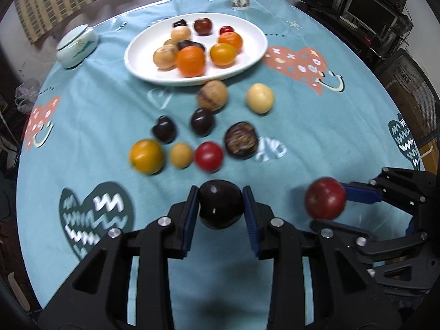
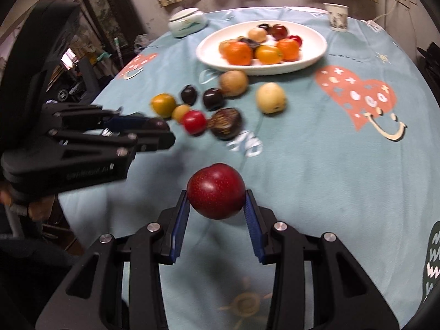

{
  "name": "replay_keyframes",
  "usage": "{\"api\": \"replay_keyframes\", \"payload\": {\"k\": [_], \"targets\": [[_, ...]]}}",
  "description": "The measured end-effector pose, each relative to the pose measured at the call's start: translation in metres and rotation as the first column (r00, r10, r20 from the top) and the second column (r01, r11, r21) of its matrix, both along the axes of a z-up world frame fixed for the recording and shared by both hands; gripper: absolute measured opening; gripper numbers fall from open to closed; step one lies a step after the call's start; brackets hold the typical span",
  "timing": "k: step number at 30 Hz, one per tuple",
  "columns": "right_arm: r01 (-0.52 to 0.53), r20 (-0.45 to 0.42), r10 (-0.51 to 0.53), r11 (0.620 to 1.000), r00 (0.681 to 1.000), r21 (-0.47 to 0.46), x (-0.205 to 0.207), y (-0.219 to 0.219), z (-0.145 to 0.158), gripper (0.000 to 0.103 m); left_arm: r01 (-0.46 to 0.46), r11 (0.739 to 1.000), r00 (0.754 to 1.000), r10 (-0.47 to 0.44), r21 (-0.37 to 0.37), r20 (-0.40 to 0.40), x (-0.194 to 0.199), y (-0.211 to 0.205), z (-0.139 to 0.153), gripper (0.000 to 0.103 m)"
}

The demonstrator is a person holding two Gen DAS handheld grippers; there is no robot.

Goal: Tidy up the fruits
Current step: 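Carry both fruits onto the white plate and open both tools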

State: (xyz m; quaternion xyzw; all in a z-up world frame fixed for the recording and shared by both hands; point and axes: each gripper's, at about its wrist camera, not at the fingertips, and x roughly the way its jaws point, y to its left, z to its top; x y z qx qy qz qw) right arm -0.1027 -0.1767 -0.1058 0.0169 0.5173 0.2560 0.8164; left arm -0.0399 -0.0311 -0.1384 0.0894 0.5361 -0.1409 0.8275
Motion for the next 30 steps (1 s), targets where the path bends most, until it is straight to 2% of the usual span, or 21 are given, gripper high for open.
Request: {"api": "replay_keyframes", "payload": {"k": [6,12,30], "targets": [[0.011,-0.029,-0.012,1.0,1.0,-0.024,-0.001,0.014,-0.008,0.04,-0.01,1.0,0.999,0.009,-0.01,-0.035,-0.003,0.017,-0.009,0.032],[0.012,-0.009,-0.012,1.0,1.0,-0.027,0.009,0.023,0.0,0.04,0.012,1.0,1.0,-0.013,-0.023,-0.026,0.005,0.014,-0.008,0.033],[0.048,0.039,-0.048,0.999,0.998,-0.008,0.08,0.019,0.02,0.04,-0.002,0.999,1.0,0.002,-0.051,0.0,0.067,0.008,0.006,0.033]]}}
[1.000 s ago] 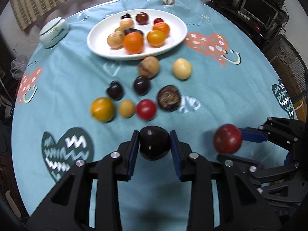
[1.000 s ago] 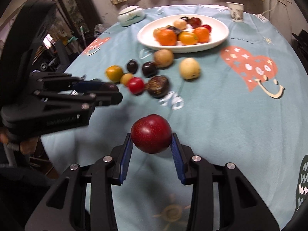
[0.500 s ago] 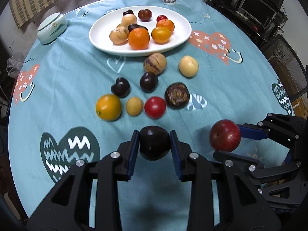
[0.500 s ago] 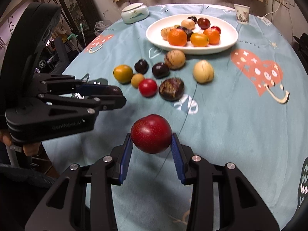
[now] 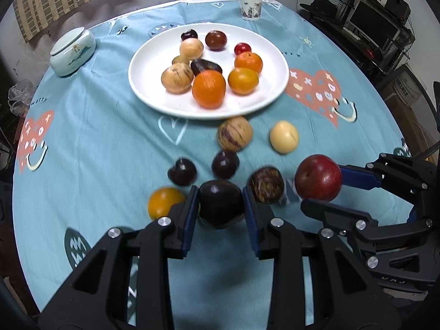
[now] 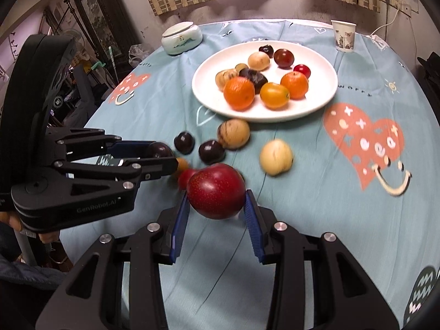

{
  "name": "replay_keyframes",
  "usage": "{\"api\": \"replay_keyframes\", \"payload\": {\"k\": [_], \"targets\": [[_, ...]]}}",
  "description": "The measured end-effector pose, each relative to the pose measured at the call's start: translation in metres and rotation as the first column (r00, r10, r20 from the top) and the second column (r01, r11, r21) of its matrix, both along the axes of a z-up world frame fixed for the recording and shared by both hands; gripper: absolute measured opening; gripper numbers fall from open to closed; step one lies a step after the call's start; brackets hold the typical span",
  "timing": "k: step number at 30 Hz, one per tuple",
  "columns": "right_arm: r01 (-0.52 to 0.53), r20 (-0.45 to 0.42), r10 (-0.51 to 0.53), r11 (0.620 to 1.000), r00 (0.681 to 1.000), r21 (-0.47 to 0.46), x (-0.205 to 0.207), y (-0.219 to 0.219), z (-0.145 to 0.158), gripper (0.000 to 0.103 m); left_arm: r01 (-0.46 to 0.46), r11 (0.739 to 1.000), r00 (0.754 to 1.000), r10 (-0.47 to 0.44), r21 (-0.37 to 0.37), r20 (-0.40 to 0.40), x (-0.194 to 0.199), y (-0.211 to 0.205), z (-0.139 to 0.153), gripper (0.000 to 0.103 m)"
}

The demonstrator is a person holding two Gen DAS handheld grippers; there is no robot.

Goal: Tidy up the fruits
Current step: 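Carry both fruits onto the white plate and open both tools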

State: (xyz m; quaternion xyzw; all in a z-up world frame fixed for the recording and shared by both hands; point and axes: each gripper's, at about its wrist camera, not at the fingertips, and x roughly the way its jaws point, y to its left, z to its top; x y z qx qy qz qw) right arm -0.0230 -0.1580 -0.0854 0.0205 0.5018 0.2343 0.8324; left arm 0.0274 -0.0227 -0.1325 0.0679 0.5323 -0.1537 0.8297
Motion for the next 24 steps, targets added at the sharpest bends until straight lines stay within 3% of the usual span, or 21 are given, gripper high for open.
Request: {"api": "replay_keyframes", "payload": {"k": [14,24], "targets": [[0.031,0.058,-0.032,0.999,0.998,0.024,0.079,-0.01,0.012,0.04,-0.015,1.0,0.998,0.015,-0.008,0.053,0.074,-0.01,0.015,0.033],[0.042,0.073,-0.043,0.999,0.996,0.014,0.139,-0.007,0.003,0.04,-0.045,0.999,0.996,0.045,-0.006,0.07,0.13,-0.009,0.013,0.033]]}}
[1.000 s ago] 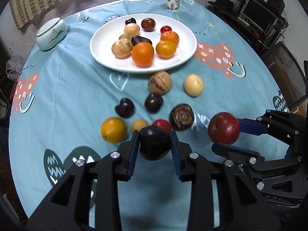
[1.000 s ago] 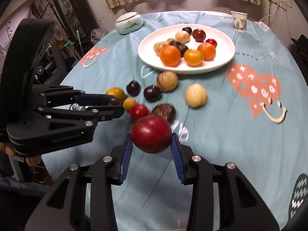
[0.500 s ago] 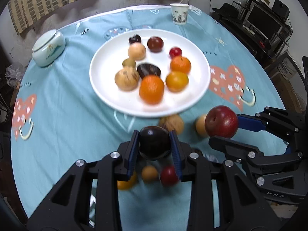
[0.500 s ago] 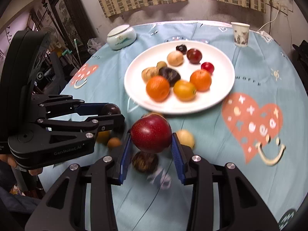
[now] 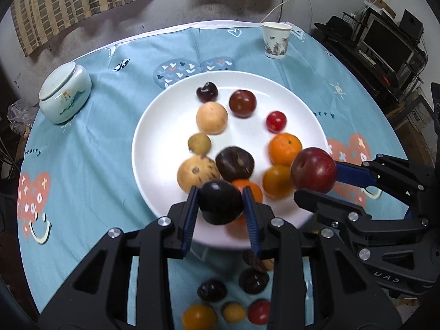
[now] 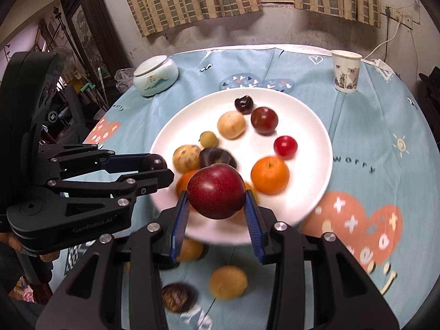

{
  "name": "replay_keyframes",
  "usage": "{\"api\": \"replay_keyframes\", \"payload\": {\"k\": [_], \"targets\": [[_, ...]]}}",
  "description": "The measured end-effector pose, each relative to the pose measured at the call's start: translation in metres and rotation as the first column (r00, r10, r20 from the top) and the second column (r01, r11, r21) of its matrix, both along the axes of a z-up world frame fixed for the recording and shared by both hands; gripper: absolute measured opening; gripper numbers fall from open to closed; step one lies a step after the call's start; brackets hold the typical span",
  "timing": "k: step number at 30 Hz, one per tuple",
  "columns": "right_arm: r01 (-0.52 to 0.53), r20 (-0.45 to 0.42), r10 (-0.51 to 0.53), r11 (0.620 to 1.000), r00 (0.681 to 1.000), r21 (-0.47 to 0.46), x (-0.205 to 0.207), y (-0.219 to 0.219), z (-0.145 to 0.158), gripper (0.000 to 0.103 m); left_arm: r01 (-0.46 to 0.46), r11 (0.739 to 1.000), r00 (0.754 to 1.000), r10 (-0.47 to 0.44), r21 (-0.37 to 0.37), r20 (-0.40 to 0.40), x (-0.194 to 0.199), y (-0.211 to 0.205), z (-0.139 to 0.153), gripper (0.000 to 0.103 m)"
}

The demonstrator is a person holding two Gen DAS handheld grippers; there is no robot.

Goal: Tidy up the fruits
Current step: 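Carry both fruits onto the white plate and open both tools, then return to the cluster and grasp the brown patterned fruit with right tool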

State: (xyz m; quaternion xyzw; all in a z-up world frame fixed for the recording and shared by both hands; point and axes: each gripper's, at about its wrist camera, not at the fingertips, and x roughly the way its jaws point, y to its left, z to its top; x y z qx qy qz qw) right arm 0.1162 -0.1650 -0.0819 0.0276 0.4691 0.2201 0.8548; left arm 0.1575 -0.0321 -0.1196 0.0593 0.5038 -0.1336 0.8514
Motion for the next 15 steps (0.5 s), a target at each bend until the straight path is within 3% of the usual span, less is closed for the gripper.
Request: {"api": "replay_keyframes", "payload": {"k": [8,11,12,13,15], "targets": [[0.011,-0.006,-0.011,0.999,1.0,-0.043,0.05,0.003,-0.018,0.041,-0.033,0.999,0.999,0.033,0.016,0.03,0.046,0.001,-0.004,0.033],[0.019,-0.027,-0.022,0.993,0.999,-0.113,0.065,0.007,-0.028,0.045,-0.04,0.999,0.999,0.039,0.026,0.032,0.055,0.003,-0.007,0.046],[0.026,-0.013,-0.028,0.992,1.0,-0.127,0.065,0.007,-0.029,0.064,-0.046,0.999,0.998,0.045,0.023,0.034,0.056,0.005,-0.006,0.047],[0.043,0.017,-0.042,0.991,0.999,-0.124,0.064,0.004,-0.026,0.075,-0.052,0.999,0.998,0.051,0.017,0.032,0.057,0.008,-0.007,0.047],[0.051,0.059,-0.046,0.995,0.997,-0.084,0.06,-0.002,-0.017,0.079,-0.07,0.997,0.997,0.07,0.018,0.026,0.057,0.014,-0.008,0.049]]}}
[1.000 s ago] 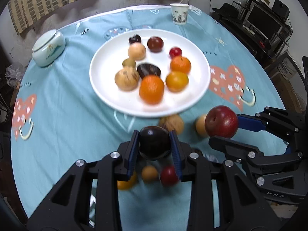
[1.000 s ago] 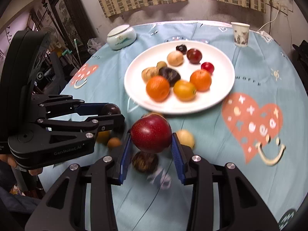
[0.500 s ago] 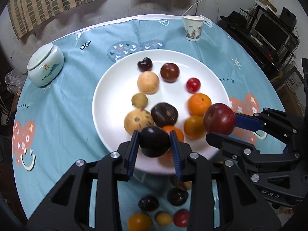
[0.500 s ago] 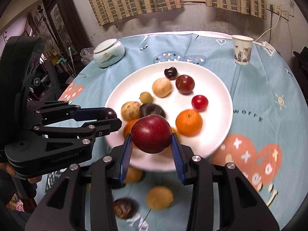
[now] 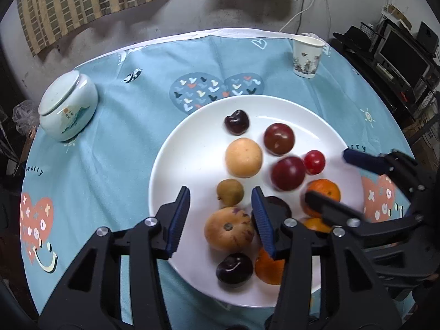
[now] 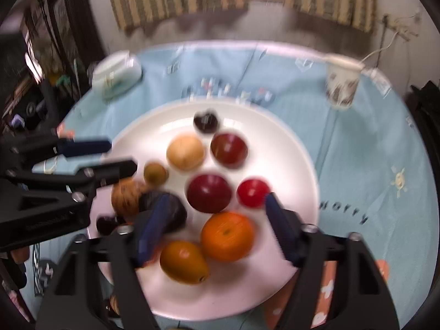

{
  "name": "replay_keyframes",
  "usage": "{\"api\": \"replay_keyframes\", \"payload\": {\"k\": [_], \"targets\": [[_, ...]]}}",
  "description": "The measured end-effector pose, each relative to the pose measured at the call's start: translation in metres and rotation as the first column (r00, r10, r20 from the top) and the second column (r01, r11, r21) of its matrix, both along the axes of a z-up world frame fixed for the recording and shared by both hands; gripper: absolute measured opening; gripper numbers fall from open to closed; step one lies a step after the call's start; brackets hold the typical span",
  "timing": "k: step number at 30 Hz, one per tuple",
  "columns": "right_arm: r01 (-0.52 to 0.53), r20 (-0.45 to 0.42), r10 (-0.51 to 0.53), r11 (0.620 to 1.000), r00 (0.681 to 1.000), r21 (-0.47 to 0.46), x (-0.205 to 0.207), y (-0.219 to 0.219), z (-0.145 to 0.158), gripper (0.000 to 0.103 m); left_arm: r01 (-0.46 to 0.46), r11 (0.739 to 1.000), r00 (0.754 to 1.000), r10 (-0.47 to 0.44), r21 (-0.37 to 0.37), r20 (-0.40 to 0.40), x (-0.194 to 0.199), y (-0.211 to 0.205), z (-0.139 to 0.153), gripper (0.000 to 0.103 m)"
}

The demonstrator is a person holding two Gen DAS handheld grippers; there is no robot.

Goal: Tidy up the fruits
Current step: 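Return to the cluster and grasp the brown patterned fruit with right tool, then grasp a red plum with left tool while right tool holds the brown fruit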

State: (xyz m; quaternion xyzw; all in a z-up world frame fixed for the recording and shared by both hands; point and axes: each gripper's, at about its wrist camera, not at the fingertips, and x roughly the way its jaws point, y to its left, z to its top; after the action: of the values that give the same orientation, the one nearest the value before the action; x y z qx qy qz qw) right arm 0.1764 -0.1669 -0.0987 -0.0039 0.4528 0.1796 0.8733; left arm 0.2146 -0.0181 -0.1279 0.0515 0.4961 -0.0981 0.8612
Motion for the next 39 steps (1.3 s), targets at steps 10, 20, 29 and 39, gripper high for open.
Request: {"api": "replay_keyframes", "payload": {"k": [10,20,29,39], "targets": [[-0.001,-0.048,0.001,1.0,0.999,-0.001,-0.069,-0.025,0.006,0.079,-0.101,0.995,0.995,0.101,-0.019,-0.01,-0.055,0.052,0.011,0.06],[-0.087,-0.185,0.088,0.996,0.979,0.01,-0.193,-0.009,-0.023,0.079,-0.114,0.992,0.987,0.108,-0.047,-0.121,-0.158,0.075,-0.006,0.063],[-0.23,-0.115,0.216,0.966,0.97,-0.122,-0.186,0.031,-0.036,0.073,-0.107,0.993,0.983,0.1,-0.042,-0.155,-0.22,0.074,-0.009,0.072],[-0.267,-0.146,0.258,0.962,0.955,-0.048,-0.178,0.02,-0.026,0.044,-0.047,0.995,0.98,0.028,-0.093,-0.196,-0.232,0.043,-0.012,0.07]]}}
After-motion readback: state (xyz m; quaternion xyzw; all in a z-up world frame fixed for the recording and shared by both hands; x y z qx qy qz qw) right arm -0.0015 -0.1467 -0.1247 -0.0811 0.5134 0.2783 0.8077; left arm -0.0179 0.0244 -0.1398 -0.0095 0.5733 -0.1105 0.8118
